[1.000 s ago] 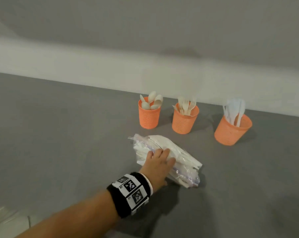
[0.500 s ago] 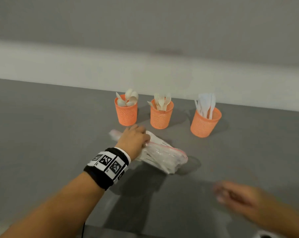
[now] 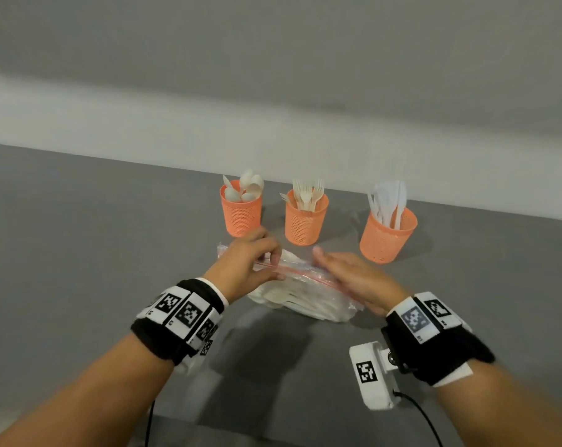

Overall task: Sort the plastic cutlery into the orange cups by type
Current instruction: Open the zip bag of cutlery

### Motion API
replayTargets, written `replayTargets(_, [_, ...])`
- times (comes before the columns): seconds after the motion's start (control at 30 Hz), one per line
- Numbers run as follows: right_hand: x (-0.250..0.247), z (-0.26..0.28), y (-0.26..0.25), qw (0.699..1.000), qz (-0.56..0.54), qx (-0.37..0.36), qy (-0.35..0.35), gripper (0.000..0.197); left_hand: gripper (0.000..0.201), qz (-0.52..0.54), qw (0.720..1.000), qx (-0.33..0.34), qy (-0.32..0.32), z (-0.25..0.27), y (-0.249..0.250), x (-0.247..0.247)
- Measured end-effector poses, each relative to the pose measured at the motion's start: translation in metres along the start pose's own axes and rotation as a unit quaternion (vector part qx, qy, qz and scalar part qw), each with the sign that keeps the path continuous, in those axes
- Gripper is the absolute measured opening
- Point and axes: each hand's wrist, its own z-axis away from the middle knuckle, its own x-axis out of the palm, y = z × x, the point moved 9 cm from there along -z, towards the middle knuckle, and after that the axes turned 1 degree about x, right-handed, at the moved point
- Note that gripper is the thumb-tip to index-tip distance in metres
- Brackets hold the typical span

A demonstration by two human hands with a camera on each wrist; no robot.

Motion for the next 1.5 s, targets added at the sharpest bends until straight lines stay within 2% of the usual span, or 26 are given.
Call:
replayTargets(0.07, [-0.009, 0.001, 0.001, 0.999, -0.021, 0.017, 0.031, 0.033, 0.021, -0.018, 1.0, 0.005, -0.013, 0.005, 0.0, -0.001])
replayTargets(0.13, [-0.023, 0.004, -0.006, 0.996, 0.005, -0.011, 0.084, 0.014, 0.024, -0.077, 0.996, 0.034, -0.027, 0.012, 0.011, 0.0])
replayTargets(0.2, [-0.034, 0.009, -0.016, 0.991, 0.039, -0.044, 0.123, 0.017, 0.035, -0.075, 0.996, 0.029, -0.043, 0.018, 0.019, 0.002])
replayTargets(0.3, [-0.035, 0.018, -0.038, 0.984, 0.055, -0.109, 0.129, 0.038, 0.05, -0.05, 0.994, -0.094, -0.011, 0.018, 0.007, 0.001])
replayTargets(0.37, [-0.031, 0.022, -0.048, 0.977, 0.074, -0.148, 0.133, 0.048, 0.04, -0.158, 0.967, -0.202, -0.014, 0.016, -0.012, 0.002])
replayTargets(0.43, [-0.031, 0.022, -0.045, 0.969, 0.126, -0.15, 0.152, 0.048, 0.033, -0.267, 0.93, -0.245, -0.06, 0.018, -0.025, 0.007])
replayTargets(0.47, [-0.034, 0.018, -0.038, 0.962, 0.17, -0.135, 0.165, 0.044, 0.042, -0.282, 0.922, -0.255, -0.075, 0.02, -0.031, 0.008])
replayTargets(0.53, [-0.041, 0.01, -0.014, 0.945, 0.271, -0.066, 0.172, 0.025, 0.06, -0.228, 0.928, -0.284, -0.076, 0.024, -0.044, 0.007])
replayTargets(0.57, [-0.046, 0.009, -0.001, 0.945, 0.279, -0.024, 0.167, 0.013, 0.059, -0.173, 0.938, -0.295, -0.064, 0.025, -0.048, 0.005])
replayTargets(0.6, [-0.049, 0.007, 0.015, 0.956, 0.248, 0.016, 0.155, 0.019, 0.052, -0.106, 0.946, -0.303, -0.05, 0.026, -0.051, 0.004])
replayTargets(0.67, [-0.044, 0.009, 0.039, 0.99, -0.009, 0.068, 0.12, 0.028, 0.035, 0.075, 0.945, -0.319, 0.003, 0.03, -0.058, -0.002])
replayTargets(0.7, [-0.037, 0.011, 0.044, 0.976, -0.179, 0.082, 0.095, 0.027, 0.037, 0.191, 0.922, -0.336, 0.035, 0.034, -0.062, -0.003])
replayTargets(0.77, [-0.027, 0.01, 0.043, 0.907, -0.412, 0.059, 0.06, 0.025, 0.044, 0.404, 0.83, -0.378, 0.068, 0.042, -0.068, 0.005])
replayTargets(0.83, [-0.029, 0.005, 0.036, 0.872, -0.485, 0.019, 0.062, 0.018, 0.048, 0.509, 0.759, -0.401, 0.055, 0.047, -0.071, 0.015])
replayTargets(0.93, [-0.031, -0.004, 0.041, 0.828, -0.553, -0.004, 0.09, 0.017, 0.047, 0.573, 0.706, -0.413, 0.054, 0.05, -0.076, 0.024])
replayTargets(1.0, [-0.022, -0.005, 0.046, 0.811, -0.581, 0.011, 0.07, 0.014, 0.039, 0.59, 0.678, -0.43, 0.083, 0.052, -0.083, 0.024])
replayTargets(1.07, [-0.008, -0.001, 0.045, 0.809, -0.588, 0.022, -0.007, 0.03, 0.027, 0.611, 0.661, -0.425, 0.097, 0.049, -0.078, 0.023])
replayTargets(1.1, [-0.003, 0.002, 0.046, 0.812, -0.582, 0.026, -0.045, 0.042, 0.032, 0.621, 0.648, -0.428, 0.102, 0.048, -0.076, 0.025])
replayTargets(1.13, [0.0, 0.006, 0.047, 0.827, -0.558, 0.035, -0.061, 0.052, 0.035, 0.636, 0.63, -0.432, 0.103, 0.048, -0.073, 0.028])
replayTargets(1.2, [-0.002, 0.009, 0.059, 0.899, -0.429, 0.072, -0.05, 0.051, 0.039, 0.635, 0.616, -0.454, 0.107, 0.05, -0.078, 0.034])
replayTargets(1.23, [-0.006, 0.009, 0.063, 0.937, -0.338, 0.088, -0.024, 0.037, 0.038, 0.624, 0.625, -0.456, 0.103, 0.05, -0.078, 0.036])
replayTargets(1.27, [-0.013, 0.009, 0.068, 0.953, -0.285, 0.105, 0.001, 0.02, 0.035, 0.61, 0.649, -0.447, 0.088, 0.049, -0.076, 0.036])
replayTargets(1.3, [-0.02, 0.009, 0.074, 0.956, -0.263, 0.126, 0.023, 0.012, 0.03, 0.575, 0.688, -0.437, 0.067, 0.049, -0.075, 0.035])
replayTargets(1.37, [-0.027, 0.011, 0.079, 0.93, -0.338, 0.14, 0.02, 0.021, 0.015, 0.481, 0.78, -0.399, 0.034, 0.046, -0.072, 0.031])
replayTargets(1.43, [-0.034, 0.008, 0.07, 0.889, -0.445, 0.106, 0.029, 0.022, 0.039, 0.364, 0.867, -0.341, -0.018, 0.042, -0.062, 0.029])
replayTargets(1.5, [-0.037, 0.006, 0.062, 0.862, -0.496, 0.074, 0.074, 0.034, 0.027, 0.187, 0.932, -0.302, -0.073, 0.038, -0.053, 0.028])
